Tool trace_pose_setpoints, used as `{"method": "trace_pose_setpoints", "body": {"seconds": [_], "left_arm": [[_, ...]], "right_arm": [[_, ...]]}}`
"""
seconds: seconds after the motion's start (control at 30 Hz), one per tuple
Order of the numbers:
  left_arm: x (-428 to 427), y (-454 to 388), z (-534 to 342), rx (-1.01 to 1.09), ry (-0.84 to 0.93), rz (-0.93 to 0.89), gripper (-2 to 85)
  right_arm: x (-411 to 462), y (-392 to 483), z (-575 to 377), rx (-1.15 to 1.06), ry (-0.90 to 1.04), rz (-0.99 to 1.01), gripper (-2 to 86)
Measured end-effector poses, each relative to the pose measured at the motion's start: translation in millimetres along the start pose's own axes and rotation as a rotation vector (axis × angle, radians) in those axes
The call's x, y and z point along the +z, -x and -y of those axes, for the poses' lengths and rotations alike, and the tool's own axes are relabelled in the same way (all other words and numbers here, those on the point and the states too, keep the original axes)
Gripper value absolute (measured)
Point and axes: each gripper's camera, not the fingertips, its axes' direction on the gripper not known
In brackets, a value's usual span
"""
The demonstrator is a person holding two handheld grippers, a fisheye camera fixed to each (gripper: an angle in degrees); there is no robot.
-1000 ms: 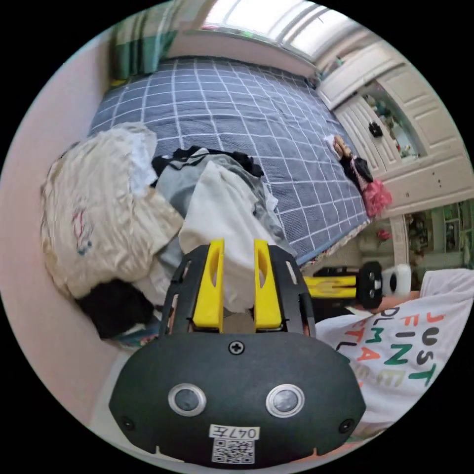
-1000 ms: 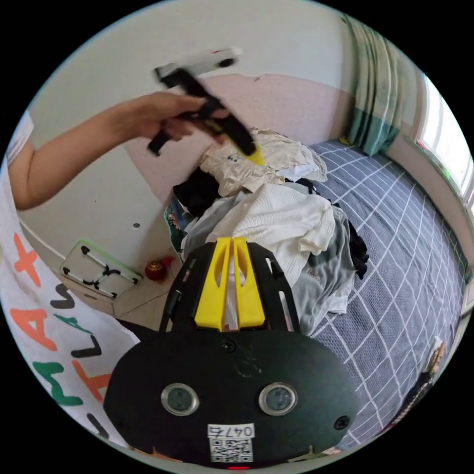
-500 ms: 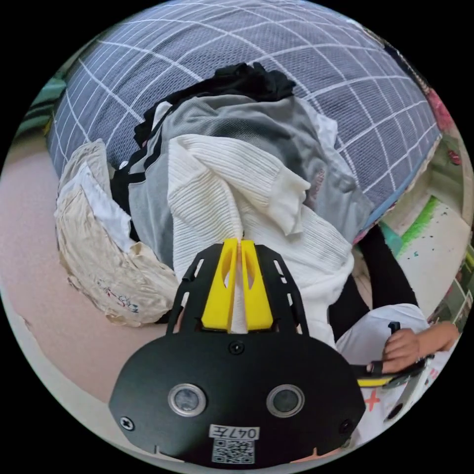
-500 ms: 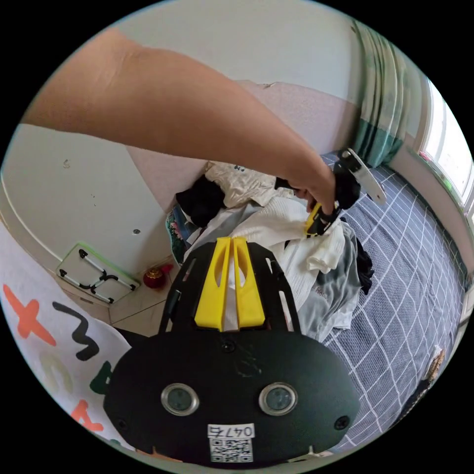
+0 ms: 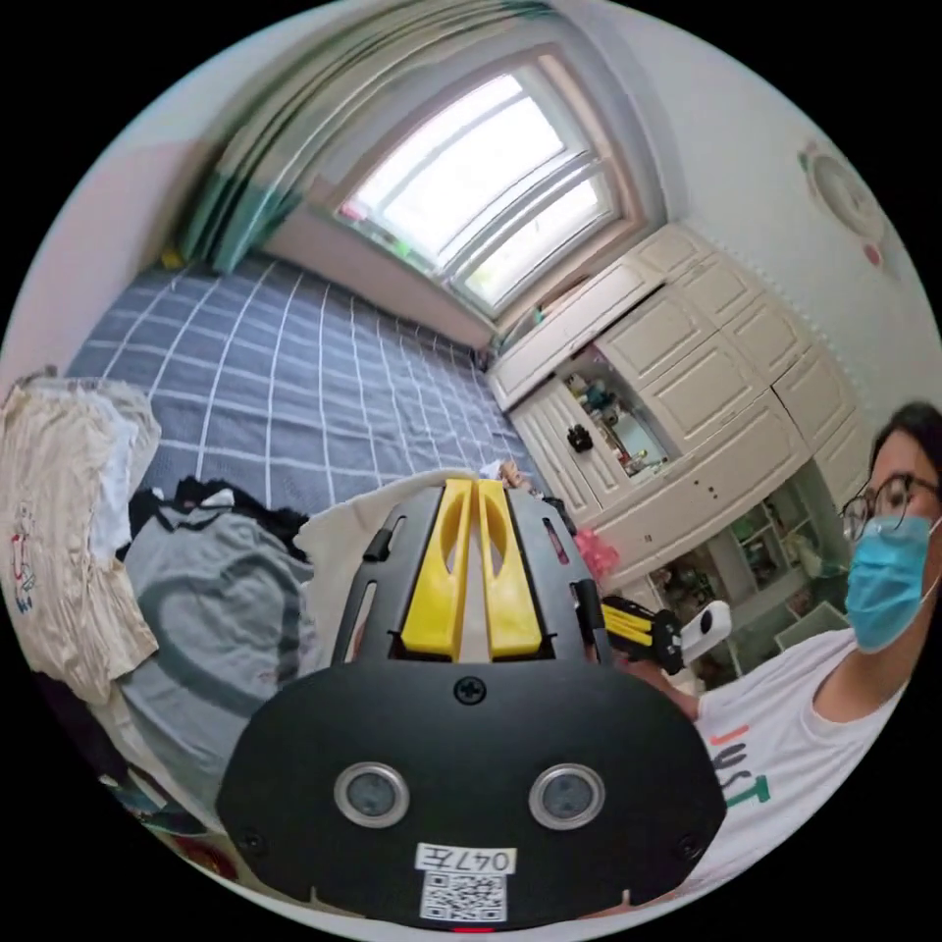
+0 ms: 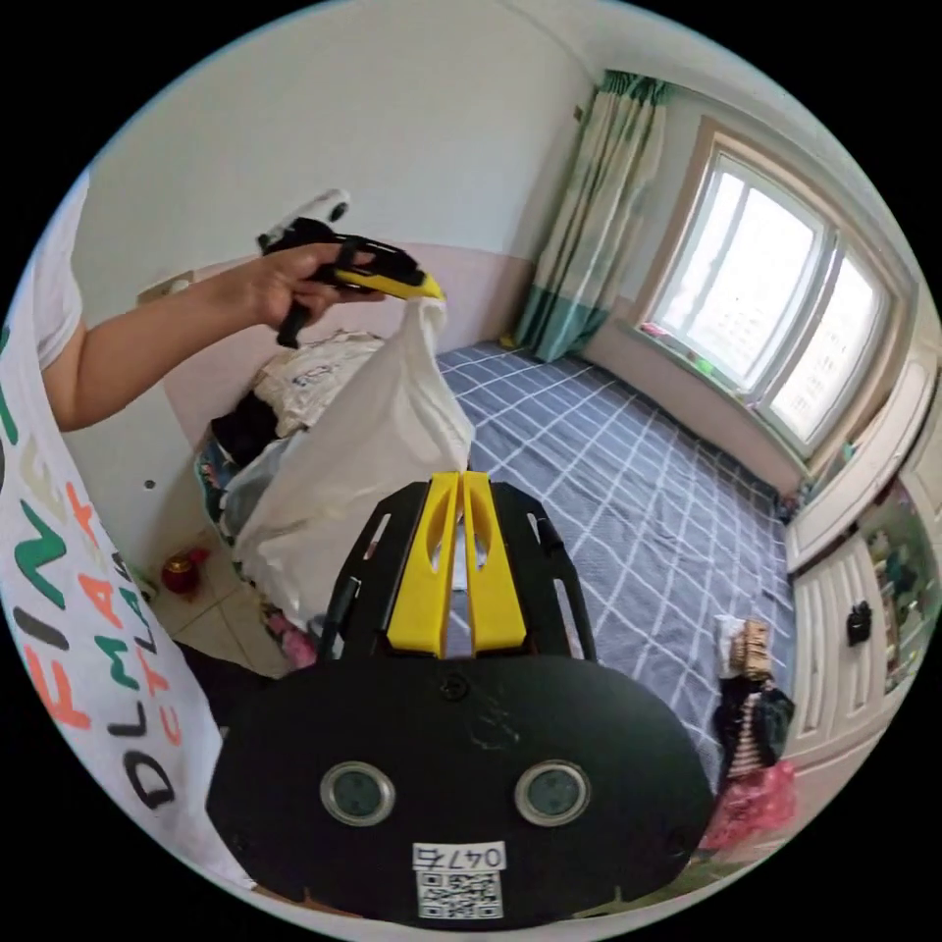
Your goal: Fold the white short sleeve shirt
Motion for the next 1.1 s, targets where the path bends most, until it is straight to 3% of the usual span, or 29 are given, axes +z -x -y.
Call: {"method": "trace_pose_setpoints", "body": {"seconds": [0.17, 0.33, 0.5, 0.8, 0.97, 1.1], "left_arm": [[27, -174, -87, 0.288, -0.423, 0.224, -0.8], [74, -287, -144, 0.380, -0.601, 0.331, -0.8], [137, -341, -190, 0.351, -0.582, 0.380, -0.8], [199, -437, -254, 0.512, -0.563, 0.504, -0.8], [250, -440, -216, 0.511, -0.433, 0.459, -0.8], [334, -399, -173, 0.479, -0.214, 0.495, -0.7]], "right_arm": [[-108, -85, -28, -0.060, -0.051, -0.234, -0.4], [-232, -150, -75, -0.198, -0.155, -0.447, -0.5], [-296, -185, -125, -0.289, -0.146, -0.527, -0.4], [-385, -204, -208, -0.307, -0.112, -0.583, -0.4], [-384, -246, -218, -0.248, -0.111, -0.600, -0.4], [-310, -313, -230, -0.174, -0.005, -0.510, -0.4]]}}
